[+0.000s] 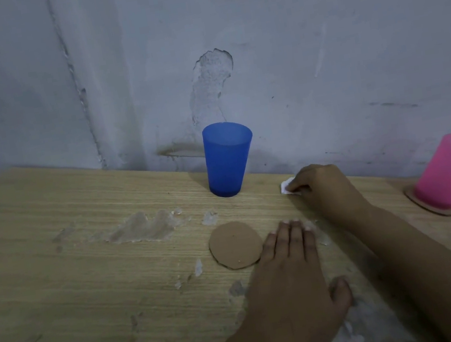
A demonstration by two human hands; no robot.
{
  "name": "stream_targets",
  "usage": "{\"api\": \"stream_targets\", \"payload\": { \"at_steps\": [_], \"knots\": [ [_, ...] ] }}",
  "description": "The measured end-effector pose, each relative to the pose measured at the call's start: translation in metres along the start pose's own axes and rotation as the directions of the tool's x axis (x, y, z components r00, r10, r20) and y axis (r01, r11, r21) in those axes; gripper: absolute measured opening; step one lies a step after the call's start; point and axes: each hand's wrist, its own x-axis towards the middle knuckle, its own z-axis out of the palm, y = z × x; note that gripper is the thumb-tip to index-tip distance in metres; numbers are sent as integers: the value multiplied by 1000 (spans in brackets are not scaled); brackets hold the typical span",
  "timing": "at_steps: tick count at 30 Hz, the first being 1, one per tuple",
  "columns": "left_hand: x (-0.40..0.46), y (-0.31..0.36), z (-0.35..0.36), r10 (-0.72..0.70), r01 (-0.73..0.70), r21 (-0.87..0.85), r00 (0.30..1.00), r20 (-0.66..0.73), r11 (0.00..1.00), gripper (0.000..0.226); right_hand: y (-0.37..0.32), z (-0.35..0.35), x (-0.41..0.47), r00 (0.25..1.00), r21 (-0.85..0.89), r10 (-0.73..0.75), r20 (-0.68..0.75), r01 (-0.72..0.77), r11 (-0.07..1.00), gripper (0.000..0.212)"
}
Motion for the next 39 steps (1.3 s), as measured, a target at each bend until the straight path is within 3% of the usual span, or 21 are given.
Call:
{"api": "stream_targets", "payload": {
  "at_steps": [2,5,8,13,16,19,21,23,26,27,28,29,30,34,39],
  "knots": [
    [0,1,0,-8,8,-2,1000,15,1000,79,-5,-2,-11,997,63,-78,19,77,995,15],
    [0,2,1,-40,39,7,999,28,999,83,-16,-2,-23,995,144,-90,-31,94,985,8],
    [1,3,1,-52,52,14,998,38,999,84,-11,3,-18,996,164,-87,2,86,983,15],
    [2,2,3,-63,62,14,997,44,998,85,-2,13,6,999,57,-8,-36,10,998,18],
    [1,1,1,-51,50,24,998,27,998,84,-3,13,7,996,18,80,23,-81,997,14],
    [2,1,0,-49,49,-1,999,21,999,81,-7,11,-5,996,-87,82,24,-79,993,10],
    [3,1,-3,-58,58,-13,998,11,998,77,-9,7,-14,995,-13,102,11,-102,995,7],
    [3,2,-4,-78,78,-9,996,-34,997,72,-10,-2,-22,978,183,206,-22,-199,963,13],
    [2,4,-12,-120,122,26,991,-51,992,66,-10,-8,-32,923,526,384,-36,-309,792,9],
    [3,5,-13,-117,117,-4,988,-96,993,67,-10,-7,-36,896,703,445,8,-322,634,12],
    [5,6,-14,-109,105,-31,984,-144,994,69,-11,-8,-39,873,862,480,84,-306,404,15],
    [7,5,-14,-107,99,-59,979,-173,993,69,-10,-8,-42,867,941,469,170,-284,185,13],
    [9,4,-16,-112,96,-77,965,-236,992,66,-10,-9,-45,874,964,432,224,-263,31,12],
    [12,0,-20,-191,76,-349,931,-310,934,56,1,-10,-51,892,942,305,335,-305,-143,19],
    [12,-3,-24,-276,23,-550,882,-382,835,46,-1,-9,-50,921,914,105,375,-348,-211,21]
  ]
}}
